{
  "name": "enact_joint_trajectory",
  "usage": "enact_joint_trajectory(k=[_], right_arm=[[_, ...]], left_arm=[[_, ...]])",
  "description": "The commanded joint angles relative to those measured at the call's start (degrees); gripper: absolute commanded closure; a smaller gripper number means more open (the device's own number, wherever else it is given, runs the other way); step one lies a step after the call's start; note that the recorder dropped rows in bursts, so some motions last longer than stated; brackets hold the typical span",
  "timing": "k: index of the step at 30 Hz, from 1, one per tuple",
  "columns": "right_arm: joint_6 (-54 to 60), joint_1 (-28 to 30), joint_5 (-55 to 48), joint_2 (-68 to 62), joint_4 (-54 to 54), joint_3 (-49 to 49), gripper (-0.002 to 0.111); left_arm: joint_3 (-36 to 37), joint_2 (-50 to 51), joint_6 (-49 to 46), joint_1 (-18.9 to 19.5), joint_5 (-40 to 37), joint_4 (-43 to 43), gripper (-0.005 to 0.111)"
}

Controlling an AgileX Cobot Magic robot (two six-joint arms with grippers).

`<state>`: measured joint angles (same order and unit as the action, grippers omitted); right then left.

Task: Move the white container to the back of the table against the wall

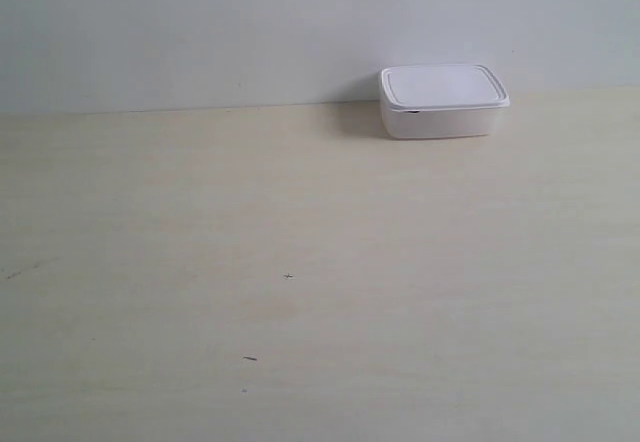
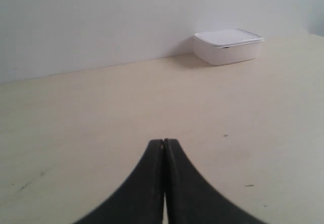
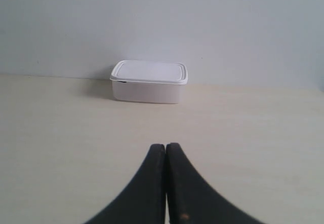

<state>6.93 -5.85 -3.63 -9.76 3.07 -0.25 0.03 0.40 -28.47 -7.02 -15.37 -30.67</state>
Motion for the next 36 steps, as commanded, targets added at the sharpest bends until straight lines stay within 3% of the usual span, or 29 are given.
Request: enact_joint_trajectory(k=[1, 5, 9, 24, 29, 36], right_arm=[[0.16, 0.25, 0.04, 0.99, -0.42, 0.25, 0.108], [0.16, 0.25, 0.04, 3.87, -0.42, 0.25, 0.108], [0.16, 0.25, 0.04, 6.87, -0.42, 0.25, 0.108], [0.16, 0.25, 0.04, 7.95, -0.42, 0.25, 0.108], [0.16, 0.25, 0.04, 7.95, -0.42, 0.25, 0.108], [0.16, 0.25, 0.04, 7.95, -0.42, 0.25, 0.108]], left_arm=[[-0.03, -0.40, 0.03, 6.85, -0.13, 0.12, 0.107], [-0.03, -0.40, 0.03, 13.06, -0.13, 0.12, 0.107], [-0.03, -0.40, 0.03, 15.96, -0.13, 0.12, 0.107], [-0.03, -0.40, 0.03, 16.08, -0.13, 0.12, 0.107], [-0.03, -0.40, 0.03, 16.08, -3.60, 0.60, 0.107], [-0.03, -0.40, 0.03, 16.08, -6.11, 8.36, 0.107]])
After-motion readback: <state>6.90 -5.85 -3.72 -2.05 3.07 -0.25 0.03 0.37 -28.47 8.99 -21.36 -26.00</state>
